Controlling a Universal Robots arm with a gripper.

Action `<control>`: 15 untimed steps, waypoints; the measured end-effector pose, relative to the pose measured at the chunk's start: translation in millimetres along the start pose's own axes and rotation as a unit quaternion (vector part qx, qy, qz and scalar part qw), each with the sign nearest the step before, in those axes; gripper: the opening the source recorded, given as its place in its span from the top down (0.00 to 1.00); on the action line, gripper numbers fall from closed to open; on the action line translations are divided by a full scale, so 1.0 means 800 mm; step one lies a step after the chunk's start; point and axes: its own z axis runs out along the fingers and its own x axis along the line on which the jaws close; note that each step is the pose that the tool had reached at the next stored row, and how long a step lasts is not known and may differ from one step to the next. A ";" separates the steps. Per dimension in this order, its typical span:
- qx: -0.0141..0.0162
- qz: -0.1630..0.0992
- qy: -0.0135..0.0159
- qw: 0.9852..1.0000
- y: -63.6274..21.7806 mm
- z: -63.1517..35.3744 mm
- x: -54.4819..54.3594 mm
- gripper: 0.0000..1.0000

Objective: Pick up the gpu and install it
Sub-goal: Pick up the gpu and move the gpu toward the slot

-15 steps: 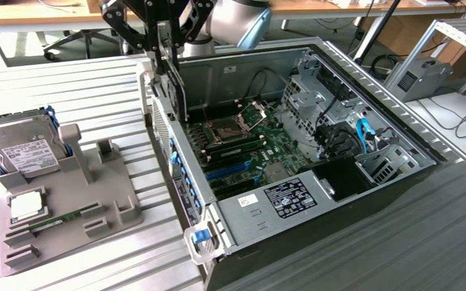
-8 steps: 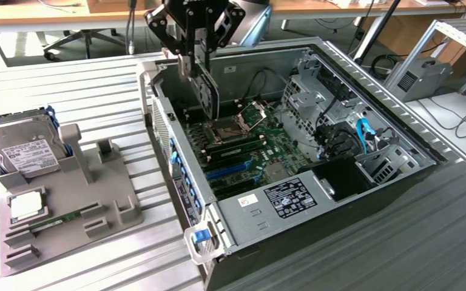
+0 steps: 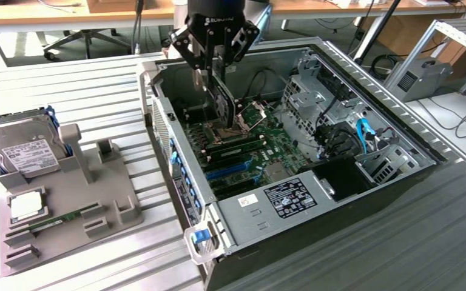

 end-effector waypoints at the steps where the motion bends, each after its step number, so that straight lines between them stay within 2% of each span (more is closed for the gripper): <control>1: 0.000 0.000 0.000 1.000 0.000 0.005 -0.006 0.74; 15: 0.000 0.000 0.000 1.000 0.001 0.014 -0.020 0.74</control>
